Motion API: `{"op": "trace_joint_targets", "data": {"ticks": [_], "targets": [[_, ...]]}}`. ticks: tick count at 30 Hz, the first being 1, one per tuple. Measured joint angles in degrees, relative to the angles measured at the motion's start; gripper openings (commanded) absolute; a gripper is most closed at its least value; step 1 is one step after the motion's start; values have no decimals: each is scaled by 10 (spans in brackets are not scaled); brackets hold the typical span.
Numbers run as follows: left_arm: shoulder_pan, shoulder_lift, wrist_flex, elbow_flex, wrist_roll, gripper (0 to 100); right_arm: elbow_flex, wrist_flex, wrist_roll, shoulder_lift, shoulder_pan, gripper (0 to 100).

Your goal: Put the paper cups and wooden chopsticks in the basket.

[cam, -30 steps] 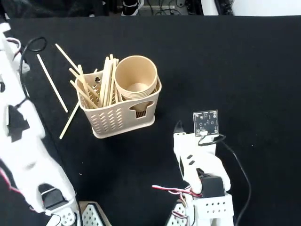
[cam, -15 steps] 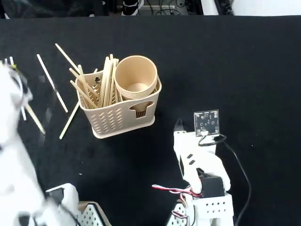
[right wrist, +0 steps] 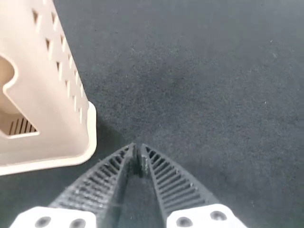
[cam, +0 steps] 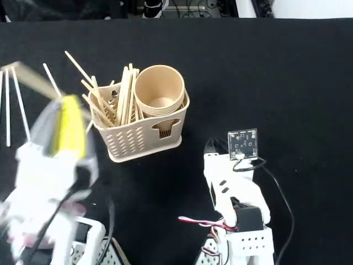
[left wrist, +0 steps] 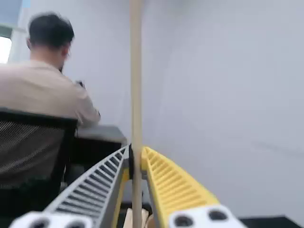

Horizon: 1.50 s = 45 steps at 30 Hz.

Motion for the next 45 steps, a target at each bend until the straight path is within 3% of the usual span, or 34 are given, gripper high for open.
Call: {"op": "trace_joint_targets", "data": {"ticks": [4,7,9,14,23,27,31,36,42,45], "targets": [[11,41,-89,101,0,37,0,0,0,0,-1,13],[14,64,-111,134,0,156,0,0,0,0,-1,14],[11,73,-93,133,0,206,0,0,0,0,-1,14],[-20,85,36,74,2,177,0,0,0,0,-1,15],[-52,108,64,38,33,178,0,0,0,0,-1,15],[-99,124,153,-38,14,178,0,0,0,0,-1,15],[-209,185,229,-127,9,179,0,11,36,0,-1,15],[-330,377,359,-240,-6,202,-1,78,105,0,-15,15],[-349,687,588,-355,-136,202,-1,86,111,0,-25,15],[-353,811,629,-372,-203,202,-1,86,111,0,-25,15]]}}
